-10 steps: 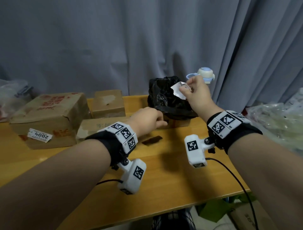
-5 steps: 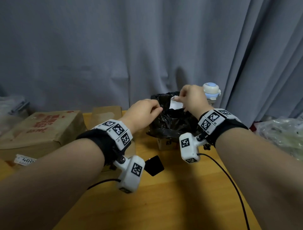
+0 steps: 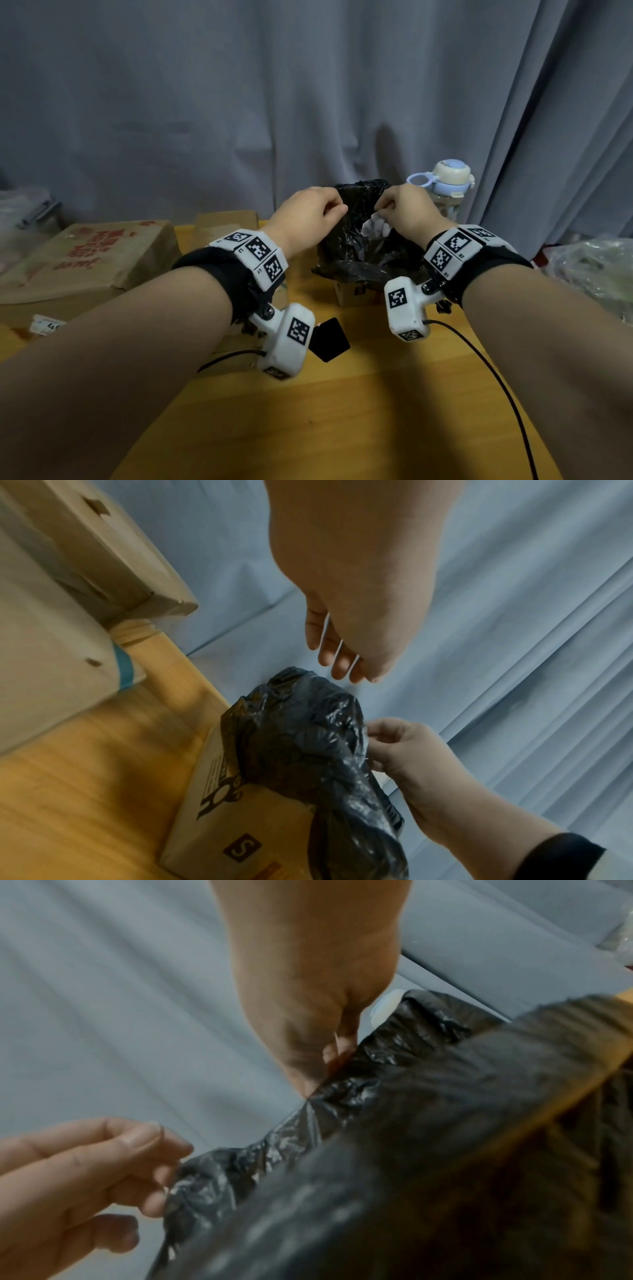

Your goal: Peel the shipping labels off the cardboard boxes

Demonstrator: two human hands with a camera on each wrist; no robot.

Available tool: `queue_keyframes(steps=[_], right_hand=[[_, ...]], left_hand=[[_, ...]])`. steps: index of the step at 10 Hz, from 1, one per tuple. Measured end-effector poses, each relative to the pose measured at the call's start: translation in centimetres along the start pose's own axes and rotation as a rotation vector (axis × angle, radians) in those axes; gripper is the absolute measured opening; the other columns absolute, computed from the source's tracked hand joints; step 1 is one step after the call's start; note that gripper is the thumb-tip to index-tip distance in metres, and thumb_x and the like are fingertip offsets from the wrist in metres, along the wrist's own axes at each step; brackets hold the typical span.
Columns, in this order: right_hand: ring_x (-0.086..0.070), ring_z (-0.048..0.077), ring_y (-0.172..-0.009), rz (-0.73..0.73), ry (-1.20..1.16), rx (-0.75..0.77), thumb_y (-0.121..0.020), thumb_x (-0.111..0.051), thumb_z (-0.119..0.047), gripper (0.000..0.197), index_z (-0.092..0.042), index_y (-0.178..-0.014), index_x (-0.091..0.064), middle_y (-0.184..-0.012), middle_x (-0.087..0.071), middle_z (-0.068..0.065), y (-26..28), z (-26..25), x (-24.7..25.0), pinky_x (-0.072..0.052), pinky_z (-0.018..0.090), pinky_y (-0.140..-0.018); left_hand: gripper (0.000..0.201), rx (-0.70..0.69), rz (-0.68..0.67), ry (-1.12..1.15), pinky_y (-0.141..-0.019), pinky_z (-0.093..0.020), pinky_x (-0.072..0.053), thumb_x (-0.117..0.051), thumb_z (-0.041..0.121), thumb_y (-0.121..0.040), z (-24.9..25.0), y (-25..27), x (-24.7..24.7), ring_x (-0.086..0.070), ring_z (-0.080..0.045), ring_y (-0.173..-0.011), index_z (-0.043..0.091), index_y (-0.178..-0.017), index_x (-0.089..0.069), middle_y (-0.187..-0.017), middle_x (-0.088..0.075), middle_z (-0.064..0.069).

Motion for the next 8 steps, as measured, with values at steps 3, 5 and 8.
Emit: queue_keyframes(steps=[3, 5, 8], right_hand=[[-0.059, 0.036, -0.107, -0.174, 0.301, -0.046, -0.093, -0.047, -0.012, 0.027, 0.0, -0.109, -0.065, -0.111, -0.064, 0.019, 0.6, -1.1, -1.0, -0.045, 0.032, -0.085], [-0.061, 0.038, -0.097, -0.087, 0.315, -0.09, -0.097, -0.043, -0.027, 0.038, 0.005, -0.095, -0.063, -0.102, -0.066, 0.024, 0.8, -1.8, 0.3, -0.042, 0.032, -0.075], [-0.059, 0.038, -0.102, 0.148, 0.133, 0.057, -0.092, -0.048, -0.021, 0.028, -0.002, -0.099, -0.067, -0.104, -0.067, 0.021, 2.2, -11.2, 1.2, -0.046, 0.038, -0.089]], left_hand=[[0.026, 0.056, 0.012, -0.017, -0.079, -0.032, -0.046, -0.048, 0.029, -0.096, -1.5, 1.7, 1.6, -0.059, -0.023, -0.09, 0.01, -0.1, -0.064, -0.097, -0.066, -0.007], [0.025, 0.113, 0.031, -0.03, -0.079, -0.029, -0.043, -0.048, 0.029, -0.096, -4.0, 3.4, 4.7, -0.058, -0.022, -0.094, 0.011, -0.103, -0.064, -0.101, -0.066, -0.005], [0.024, 0.21, 0.173, 0.01, -0.078, -0.026, -0.038, -0.05, 0.024, -0.095, -10.2, 6.2, 11.6, -0.057, -0.024, -0.094, 0.007, -0.103, -0.064, -0.103, -0.065, -0.01]])
Point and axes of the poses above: each hand's wrist, its own y-axis away from the middle knuckle, its own x-axis out of the back of the hand, z = x × y, the point moved 4 cm from there along -y, towards the middle knuckle
